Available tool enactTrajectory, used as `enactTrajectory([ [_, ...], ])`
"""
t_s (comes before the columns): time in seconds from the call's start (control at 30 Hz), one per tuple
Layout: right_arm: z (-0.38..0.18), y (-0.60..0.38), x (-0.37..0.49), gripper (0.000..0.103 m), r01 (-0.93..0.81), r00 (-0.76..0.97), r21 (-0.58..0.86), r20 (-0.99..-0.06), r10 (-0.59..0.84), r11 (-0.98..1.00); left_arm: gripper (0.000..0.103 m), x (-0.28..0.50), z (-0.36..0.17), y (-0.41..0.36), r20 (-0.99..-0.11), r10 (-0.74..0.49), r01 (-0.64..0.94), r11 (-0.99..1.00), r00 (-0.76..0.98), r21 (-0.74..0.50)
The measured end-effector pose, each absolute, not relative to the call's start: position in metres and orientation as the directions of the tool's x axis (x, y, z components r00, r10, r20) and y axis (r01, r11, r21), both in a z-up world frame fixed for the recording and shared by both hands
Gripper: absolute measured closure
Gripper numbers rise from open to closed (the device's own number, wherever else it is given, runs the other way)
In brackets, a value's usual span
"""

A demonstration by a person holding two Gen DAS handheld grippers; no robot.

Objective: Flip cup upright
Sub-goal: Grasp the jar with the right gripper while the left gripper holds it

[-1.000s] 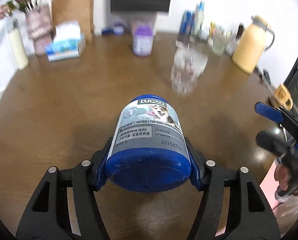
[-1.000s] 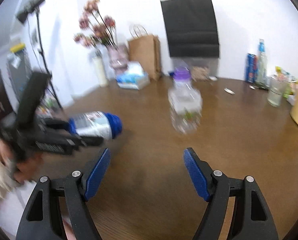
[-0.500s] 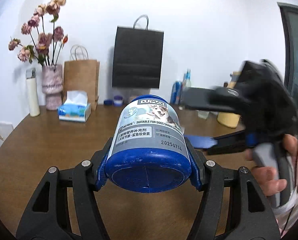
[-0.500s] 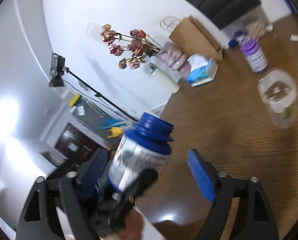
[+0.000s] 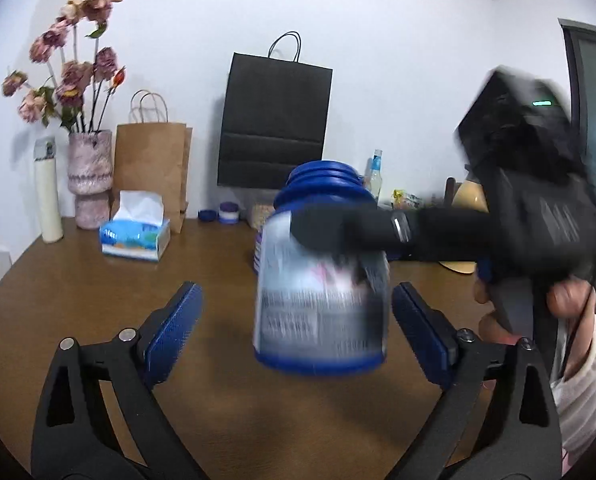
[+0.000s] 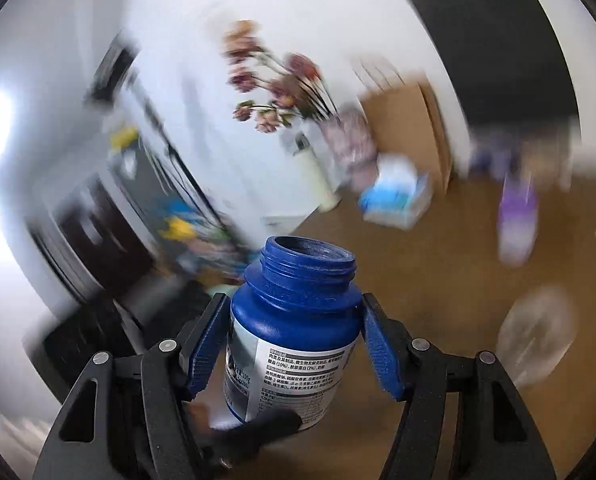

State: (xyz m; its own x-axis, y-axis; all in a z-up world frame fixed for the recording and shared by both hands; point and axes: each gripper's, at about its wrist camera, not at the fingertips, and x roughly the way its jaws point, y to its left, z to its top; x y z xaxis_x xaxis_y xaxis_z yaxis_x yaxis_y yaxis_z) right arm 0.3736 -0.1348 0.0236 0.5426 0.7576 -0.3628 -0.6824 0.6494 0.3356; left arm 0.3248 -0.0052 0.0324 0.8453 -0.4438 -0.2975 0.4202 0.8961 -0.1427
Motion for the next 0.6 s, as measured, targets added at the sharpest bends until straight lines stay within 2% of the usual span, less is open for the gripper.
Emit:
enactTrajectory([
  [0.03, 0.027, -0.129, 0.374, 0.033, -0.706, 0.550, 0.265, -0.379, 0.745, 0.656, 0.024, 0.332, 0.035, -0.007, -0.294, -0.454, 0.435, 0.891, 0.841, -0.131],
  [0.07, 0.031, -0.123, 0.376, 0.033, -0.723, 0.551, 0.212, -0.396, 0.734, 0.657, 0.028, 0.341, 0.038, -0.011, -0.290, -0.465, 0.454, 0.884, 0.837, -0.109],
  [0.1, 0.034, -0.118, 0.379, 0.033, -0.732, 0.558, 0.169, -0.407, 0.723, 0.660, 0.042, 0.350, 0.040, -0.015, -0.288, -0.471, 0.469, 0.880, 0.834, -0.081],
  [0.17, 0.037, -0.107, 0.383, 0.033, -0.735, 0.602, 0.040, -0.421, 0.679, 0.677, 0.043, 0.359, 0.041, -0.026, -0.279, -0.439, 0.450, 0.893, 0.854, -0.028],
  [0.27, 0.034, -0.103, 0.394, 0.033, -0.722, 0.665, -0.122, -0.394, 0.635, 0.681, 0.043, 0.381, 0.037, -0.032, -0.269, -0.423, 0.439, 0.898, 0.865, -0.001],
  [0.43, 0.013, -0.114, 0.439, 0.033, -0.756, 0.633, -0.123, -0.385, 0.671, 0.643, 0.043, 0.418, 0.013, -0.043, -0.289, -0.380, 0.409, 0.912, 0.878, 0.043],
  [0.6, -0.026, -0.129, 0.492, 0.033, -0.765, 0.572, 0.029, -0.430, 0.699, 0.643, 0.043, 0.457, -0.017, -0.051, -0.394, -0.349, 0.373, 0.928, 0.850, -0.017],
])
